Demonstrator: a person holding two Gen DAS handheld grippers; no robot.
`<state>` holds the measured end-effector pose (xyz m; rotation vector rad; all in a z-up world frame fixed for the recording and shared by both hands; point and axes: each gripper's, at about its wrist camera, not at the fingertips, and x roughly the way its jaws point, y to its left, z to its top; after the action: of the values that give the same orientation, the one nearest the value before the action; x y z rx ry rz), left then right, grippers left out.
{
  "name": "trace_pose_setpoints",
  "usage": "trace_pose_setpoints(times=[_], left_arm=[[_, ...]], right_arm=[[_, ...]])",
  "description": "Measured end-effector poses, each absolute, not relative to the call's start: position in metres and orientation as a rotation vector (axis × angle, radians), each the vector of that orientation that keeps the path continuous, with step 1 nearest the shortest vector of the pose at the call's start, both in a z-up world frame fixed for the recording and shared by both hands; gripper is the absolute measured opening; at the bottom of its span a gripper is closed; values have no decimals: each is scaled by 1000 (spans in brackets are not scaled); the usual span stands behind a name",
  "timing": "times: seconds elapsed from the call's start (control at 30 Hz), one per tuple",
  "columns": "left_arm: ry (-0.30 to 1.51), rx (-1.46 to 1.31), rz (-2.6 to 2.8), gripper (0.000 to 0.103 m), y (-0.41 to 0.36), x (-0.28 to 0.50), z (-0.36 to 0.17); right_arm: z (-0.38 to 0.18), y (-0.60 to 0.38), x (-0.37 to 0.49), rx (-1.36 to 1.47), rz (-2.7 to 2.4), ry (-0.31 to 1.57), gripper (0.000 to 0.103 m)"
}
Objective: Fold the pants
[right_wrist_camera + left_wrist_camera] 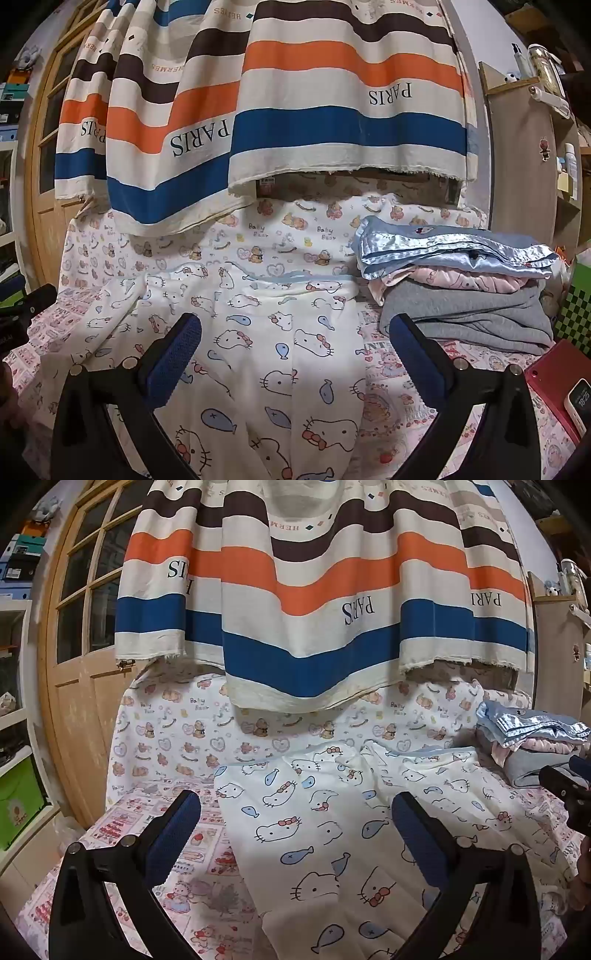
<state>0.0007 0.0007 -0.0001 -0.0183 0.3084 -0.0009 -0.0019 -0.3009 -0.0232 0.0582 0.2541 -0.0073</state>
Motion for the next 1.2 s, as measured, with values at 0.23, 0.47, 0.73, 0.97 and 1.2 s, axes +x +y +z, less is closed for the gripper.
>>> trace_pose_setpoints(times=[0.23, 0.47, 0.73, 0.97, 1.2], left_arm=[[299, -11, 2, 103, 1, 0, 0], [280, -39, 51, 103, 11, -3, 3], [288, -12, 42, 103, 3, -1, 1], [284, -11, 49, 103, 3, -3, -1], [287, -11, 50, 103, 3, -3, 0]], right_arm=[[-24, -300, -2, 42, -11, 258, 102], [-23, -298, 0, 41, -20, 265, 102], [-24, -302, -3, 45, -12, 257, 102], [-25, -301, -2, 46, -52, 254, 102], [-24, -300, -1, 46, -47, 270, 102]])
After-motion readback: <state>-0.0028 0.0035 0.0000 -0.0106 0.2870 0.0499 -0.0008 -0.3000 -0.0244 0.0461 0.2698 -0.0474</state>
